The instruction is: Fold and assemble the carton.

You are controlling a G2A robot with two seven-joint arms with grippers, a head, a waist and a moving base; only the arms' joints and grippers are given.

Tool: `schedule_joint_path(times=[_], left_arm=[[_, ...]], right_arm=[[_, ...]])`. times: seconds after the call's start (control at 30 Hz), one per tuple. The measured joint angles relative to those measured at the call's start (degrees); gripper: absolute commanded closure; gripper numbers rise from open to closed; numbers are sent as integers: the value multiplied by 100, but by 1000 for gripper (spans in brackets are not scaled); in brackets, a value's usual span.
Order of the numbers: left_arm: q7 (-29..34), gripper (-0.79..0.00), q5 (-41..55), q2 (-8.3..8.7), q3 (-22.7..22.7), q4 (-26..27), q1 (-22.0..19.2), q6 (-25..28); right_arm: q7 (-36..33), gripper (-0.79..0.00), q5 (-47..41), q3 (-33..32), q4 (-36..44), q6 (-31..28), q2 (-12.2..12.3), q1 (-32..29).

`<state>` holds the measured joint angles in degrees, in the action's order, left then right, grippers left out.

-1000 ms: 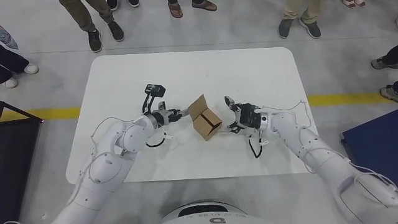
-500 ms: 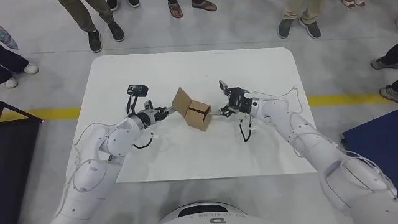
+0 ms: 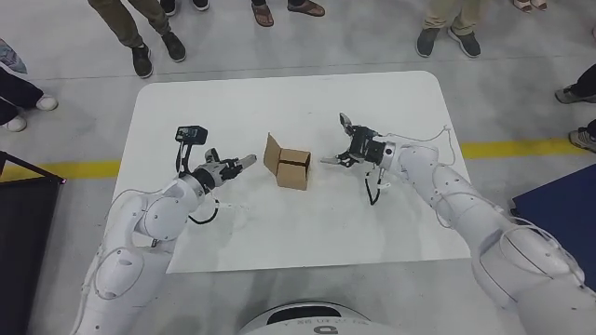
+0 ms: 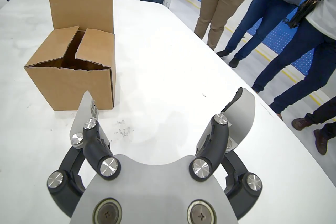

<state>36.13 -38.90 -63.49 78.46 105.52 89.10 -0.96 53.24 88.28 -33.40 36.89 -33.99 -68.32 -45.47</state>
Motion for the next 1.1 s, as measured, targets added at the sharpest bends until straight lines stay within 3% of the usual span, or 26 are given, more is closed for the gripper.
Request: schedule_joint_path(times=[0.17, 0.43, 0.87, 1.1], left_arm=[[108, -785, -136, -39, -339, -161, -327, 42], [302, -785, -444, -138, -985, -541, -924, -197], [603, -785, -820, -230, -1521, -857, -1332, -392], [697, -785, -1042, -252, -1650, -939, -1406, -412]], right_arm=[[-123, -785, 71, -51, 97, 3, 49, -159], [-357, -785, 47, 4, 289, 151, -79, -251], [-256, -785, 130, 42, 214, 110, -222, -209], [26, -785, 140, -209, -87, 305, -110, -197]])
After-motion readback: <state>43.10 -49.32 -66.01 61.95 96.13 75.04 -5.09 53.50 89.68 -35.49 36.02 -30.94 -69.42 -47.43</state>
